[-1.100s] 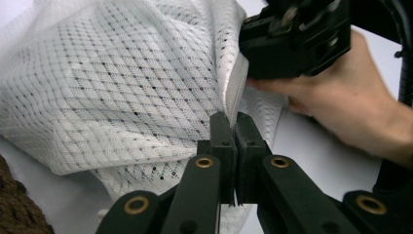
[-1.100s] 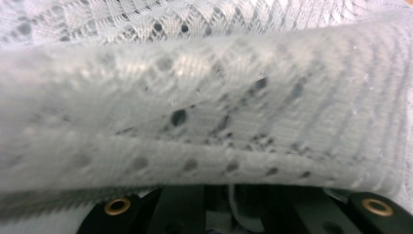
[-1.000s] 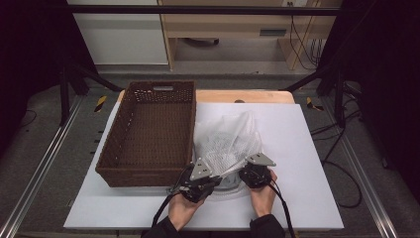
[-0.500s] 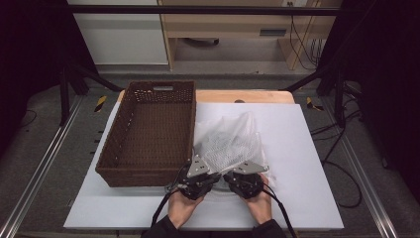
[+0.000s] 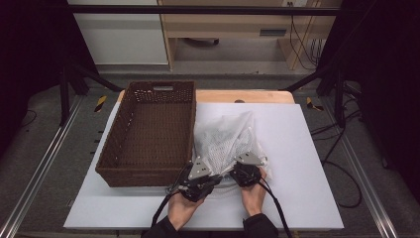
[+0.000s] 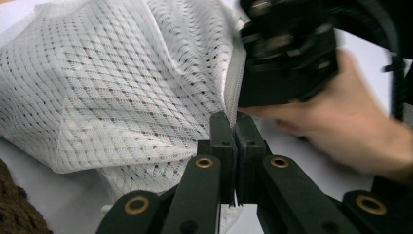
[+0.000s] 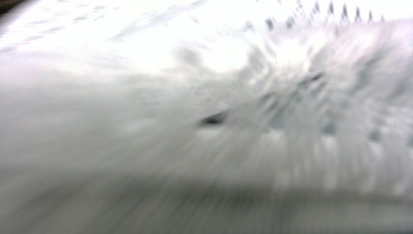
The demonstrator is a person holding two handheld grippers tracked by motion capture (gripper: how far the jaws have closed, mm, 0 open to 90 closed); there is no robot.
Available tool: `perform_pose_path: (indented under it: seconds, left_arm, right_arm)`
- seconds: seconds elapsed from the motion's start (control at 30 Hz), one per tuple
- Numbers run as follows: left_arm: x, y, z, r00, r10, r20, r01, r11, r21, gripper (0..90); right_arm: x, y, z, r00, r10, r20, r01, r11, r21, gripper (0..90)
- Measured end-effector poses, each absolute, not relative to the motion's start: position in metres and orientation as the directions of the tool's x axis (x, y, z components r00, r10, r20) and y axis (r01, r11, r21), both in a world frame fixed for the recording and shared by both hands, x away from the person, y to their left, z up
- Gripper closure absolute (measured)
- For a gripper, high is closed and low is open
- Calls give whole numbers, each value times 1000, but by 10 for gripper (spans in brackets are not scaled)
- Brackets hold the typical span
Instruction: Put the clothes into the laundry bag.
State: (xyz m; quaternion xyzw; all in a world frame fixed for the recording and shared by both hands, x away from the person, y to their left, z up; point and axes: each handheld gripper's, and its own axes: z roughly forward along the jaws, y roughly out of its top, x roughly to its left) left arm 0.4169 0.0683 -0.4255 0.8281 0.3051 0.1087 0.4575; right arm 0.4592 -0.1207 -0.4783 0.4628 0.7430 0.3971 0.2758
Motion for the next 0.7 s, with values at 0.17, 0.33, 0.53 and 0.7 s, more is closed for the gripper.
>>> perform_pose_path:
  seconds: [0.17,0.33,0.53,0.7]
  left_arm:
    - [420,70,-427,781,618,-94,407,-389,827,880]
    - [421,72,-427,779,619,-98,409,-383,828,880]
    - [420,72,-425,781,614,-112,414,-374,830,880]
    - [418,71,-424,784,610,-111,413,-380,827,880]
  right_arm:
    - [441,-133,-466,-520,854,-6,440,274,855,485]
    - [435,-127,-470,-618,786,8,445,342,828,693]
    - [456,-107,-484,-619,784,37,498,356,791,869]
    - [472,-97,-488,-453,889,-61,495,308,813,879]
